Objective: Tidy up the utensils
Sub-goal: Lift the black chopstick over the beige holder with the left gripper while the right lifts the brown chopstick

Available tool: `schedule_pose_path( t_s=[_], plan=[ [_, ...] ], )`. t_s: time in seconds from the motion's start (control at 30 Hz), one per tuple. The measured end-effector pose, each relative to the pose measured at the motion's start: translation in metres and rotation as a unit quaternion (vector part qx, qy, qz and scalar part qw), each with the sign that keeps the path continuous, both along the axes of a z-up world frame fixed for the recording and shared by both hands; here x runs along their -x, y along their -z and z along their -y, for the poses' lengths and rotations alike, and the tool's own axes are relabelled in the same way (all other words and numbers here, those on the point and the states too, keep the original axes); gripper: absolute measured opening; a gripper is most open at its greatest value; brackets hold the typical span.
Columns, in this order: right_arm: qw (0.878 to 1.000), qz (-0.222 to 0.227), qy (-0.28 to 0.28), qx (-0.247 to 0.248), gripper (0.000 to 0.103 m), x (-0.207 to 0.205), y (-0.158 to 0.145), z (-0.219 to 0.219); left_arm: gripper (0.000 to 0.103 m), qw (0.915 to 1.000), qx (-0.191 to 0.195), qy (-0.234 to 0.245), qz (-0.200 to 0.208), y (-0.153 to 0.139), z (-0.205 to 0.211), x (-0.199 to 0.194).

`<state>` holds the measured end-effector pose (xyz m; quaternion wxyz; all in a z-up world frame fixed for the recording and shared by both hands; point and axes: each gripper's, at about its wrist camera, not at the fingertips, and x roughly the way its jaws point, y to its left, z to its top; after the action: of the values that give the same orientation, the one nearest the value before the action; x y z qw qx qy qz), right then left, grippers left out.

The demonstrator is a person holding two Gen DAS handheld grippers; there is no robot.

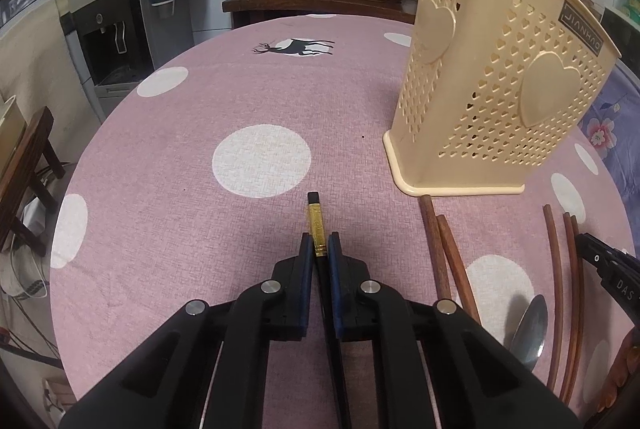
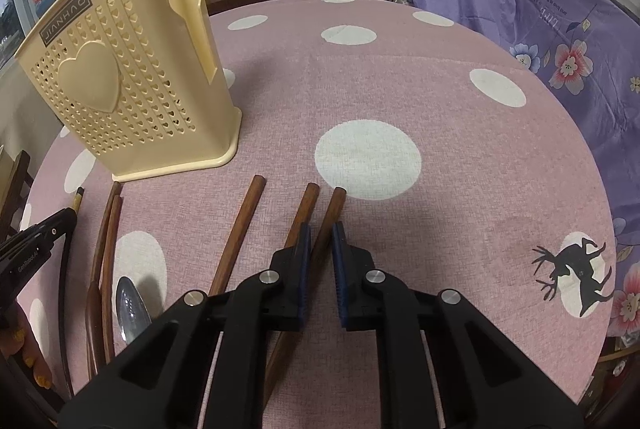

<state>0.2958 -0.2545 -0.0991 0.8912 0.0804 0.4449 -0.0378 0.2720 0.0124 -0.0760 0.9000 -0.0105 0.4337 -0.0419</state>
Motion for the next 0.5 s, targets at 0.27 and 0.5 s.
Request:
schedule_pose_path(
  t_s=[0.27,0.5],
  plan=[
    [0.998,0.036,-0.005,-0.051,0.009,0.006,-0.01,0.014,0.008,0.9999,0.013,-0.001,0.005,-0.004,-0.001,-0.002],
    [0.988,0.099,-0.027,-0.115,0.008,0.027,-0.052,0.035,0.008,0.9962,0.061,0.007,0.062,-0.047,-0.013,0.018]
  ],
)
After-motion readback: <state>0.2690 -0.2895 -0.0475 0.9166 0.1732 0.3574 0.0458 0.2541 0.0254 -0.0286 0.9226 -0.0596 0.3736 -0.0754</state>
